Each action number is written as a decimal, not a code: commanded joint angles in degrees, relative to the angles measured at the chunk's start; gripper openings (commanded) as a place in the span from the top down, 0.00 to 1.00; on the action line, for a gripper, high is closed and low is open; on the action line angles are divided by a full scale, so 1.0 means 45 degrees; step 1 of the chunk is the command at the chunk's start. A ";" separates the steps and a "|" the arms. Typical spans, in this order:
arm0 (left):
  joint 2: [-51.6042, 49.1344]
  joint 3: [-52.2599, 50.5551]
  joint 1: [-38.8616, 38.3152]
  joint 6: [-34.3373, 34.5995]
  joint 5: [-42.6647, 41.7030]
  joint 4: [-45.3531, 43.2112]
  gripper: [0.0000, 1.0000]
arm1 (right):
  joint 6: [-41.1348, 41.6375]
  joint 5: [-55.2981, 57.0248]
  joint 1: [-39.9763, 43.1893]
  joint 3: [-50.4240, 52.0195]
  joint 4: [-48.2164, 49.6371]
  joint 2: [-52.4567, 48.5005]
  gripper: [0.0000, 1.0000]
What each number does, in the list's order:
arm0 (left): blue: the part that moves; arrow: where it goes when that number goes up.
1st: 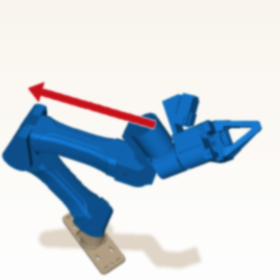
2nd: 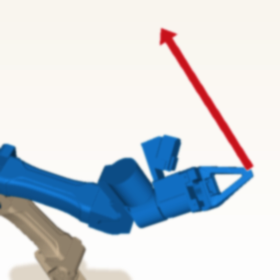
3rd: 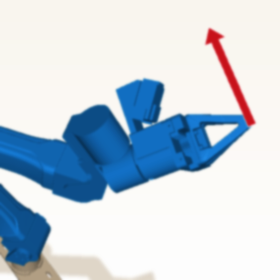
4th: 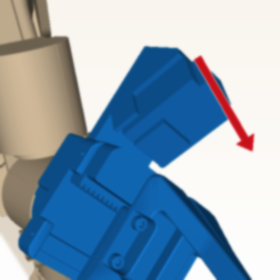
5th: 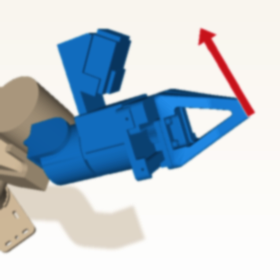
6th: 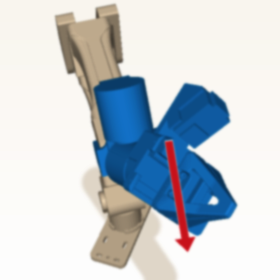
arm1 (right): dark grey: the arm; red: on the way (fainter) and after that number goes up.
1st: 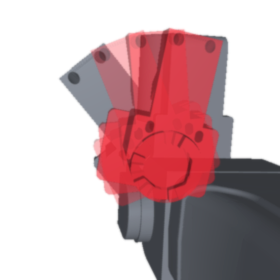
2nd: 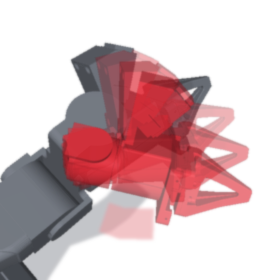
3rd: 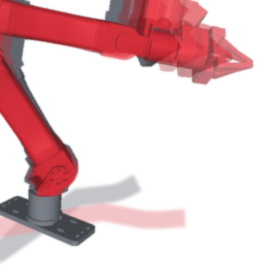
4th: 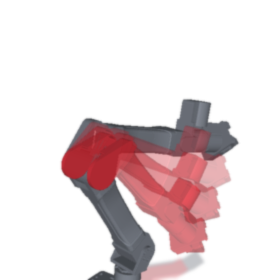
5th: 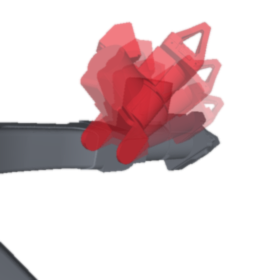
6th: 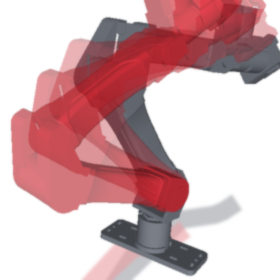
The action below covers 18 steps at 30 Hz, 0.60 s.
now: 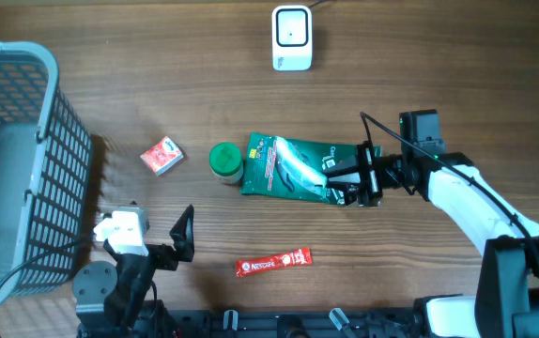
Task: Scan the item barcode
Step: 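Lift the wipes pack and carry it to the white scanner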
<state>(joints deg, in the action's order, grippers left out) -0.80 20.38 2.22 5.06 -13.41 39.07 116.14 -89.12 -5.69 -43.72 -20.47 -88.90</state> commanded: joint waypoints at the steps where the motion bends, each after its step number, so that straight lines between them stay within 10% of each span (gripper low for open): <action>1: 0.0092 -0.0078 0.0068 -0.0058 -0.0102 -0.0039 0.00 | 0.0525 -0.0733 0.0238 -0.0223 0.0019 0.0053 0.96; 14: 0.0092 -0.0078 0.0068 -0.0063 -0.0102 -0.0039 0.00 | 0.0442 -0.0738 0.2968 -0.0194 0.2623 0.0058 0.96; 18: 0.0092 -0.0078 0.0068 -0.0058 -0.0102 -0.0034 0.00 | -0.4571 -0.0840 0.3094 -0.0194 0.7257 0.0073 0.96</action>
<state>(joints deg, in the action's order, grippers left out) -0.82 20.38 2.22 5.06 -13.41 39.05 112.12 -88.95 8.05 -43.59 3.81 -88.90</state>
